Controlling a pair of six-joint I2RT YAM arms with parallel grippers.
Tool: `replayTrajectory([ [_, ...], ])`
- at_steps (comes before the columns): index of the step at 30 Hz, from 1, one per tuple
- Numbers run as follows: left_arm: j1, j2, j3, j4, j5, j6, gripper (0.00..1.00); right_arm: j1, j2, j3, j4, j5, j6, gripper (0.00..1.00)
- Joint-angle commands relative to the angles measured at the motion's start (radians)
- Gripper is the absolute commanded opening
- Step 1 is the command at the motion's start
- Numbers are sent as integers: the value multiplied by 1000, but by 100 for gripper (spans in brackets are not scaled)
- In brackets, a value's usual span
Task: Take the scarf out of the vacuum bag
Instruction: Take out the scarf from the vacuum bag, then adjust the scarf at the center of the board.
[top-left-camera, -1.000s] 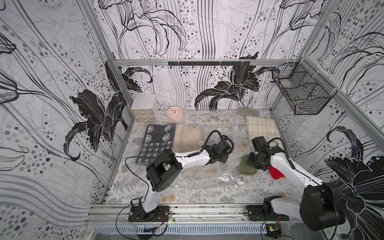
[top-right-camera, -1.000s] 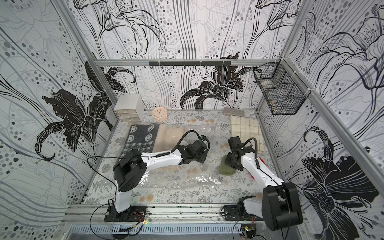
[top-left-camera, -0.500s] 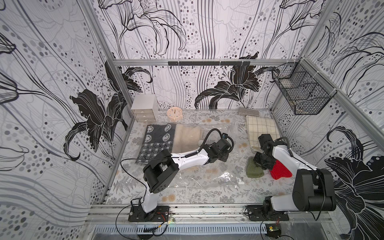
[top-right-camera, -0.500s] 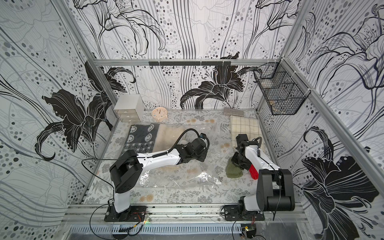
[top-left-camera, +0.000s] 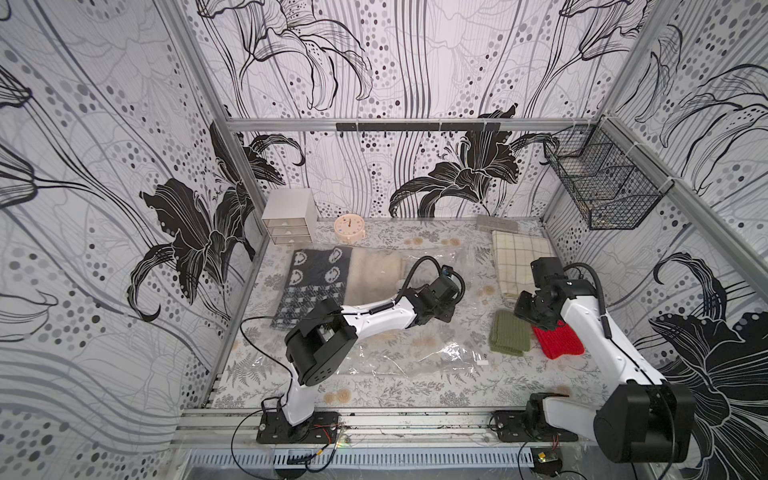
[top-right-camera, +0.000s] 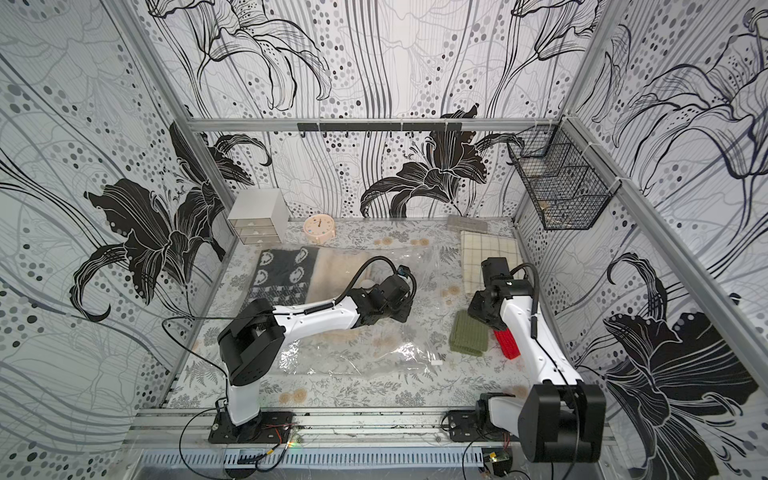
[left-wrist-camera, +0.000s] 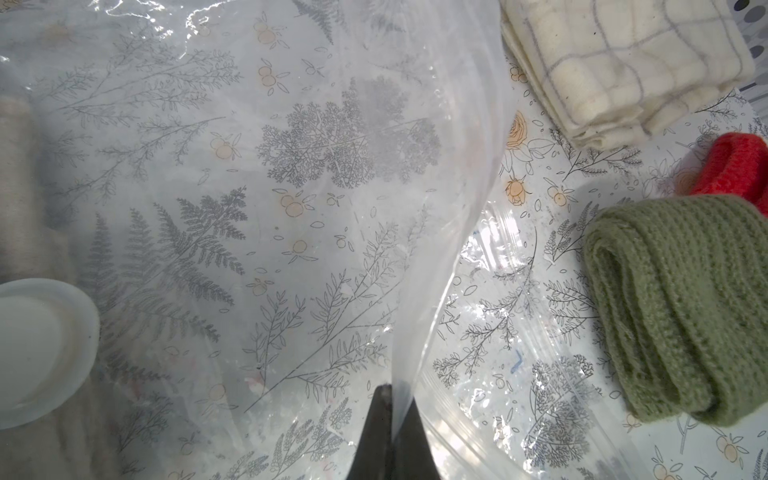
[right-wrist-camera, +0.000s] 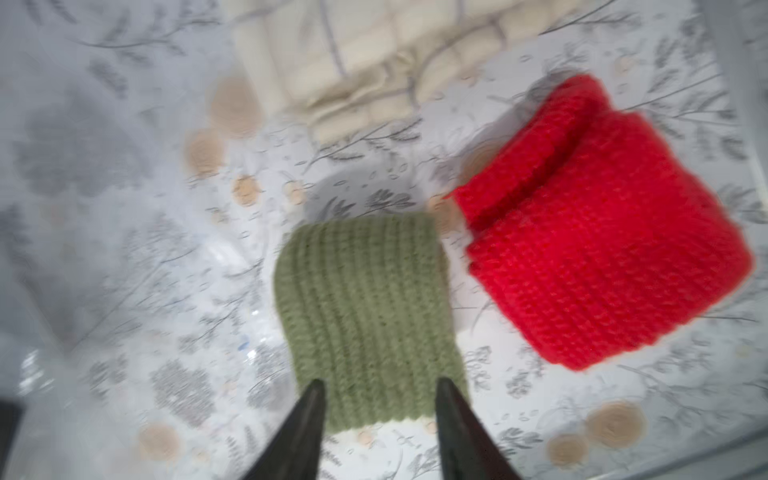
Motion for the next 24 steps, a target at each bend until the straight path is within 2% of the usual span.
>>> replayTrajectory([
  [1,7,-23,4,41,1,14,0,3,6,-31,68,-303,-50,2],
  [5,8,-25,15,35,-7,18,0,77,50,-47,106,-383,-51,0],
  [9,8,-23,20,33,-11,17,0,90,114,-77,129,-422,-59,0],
  [16,21,-21,20,33,8,8,0,91,206,-108,100,-316,-77,0],
  [24,32,-28,12,33,22,9,0,90,246,-90,46,-150,-22,0],
])
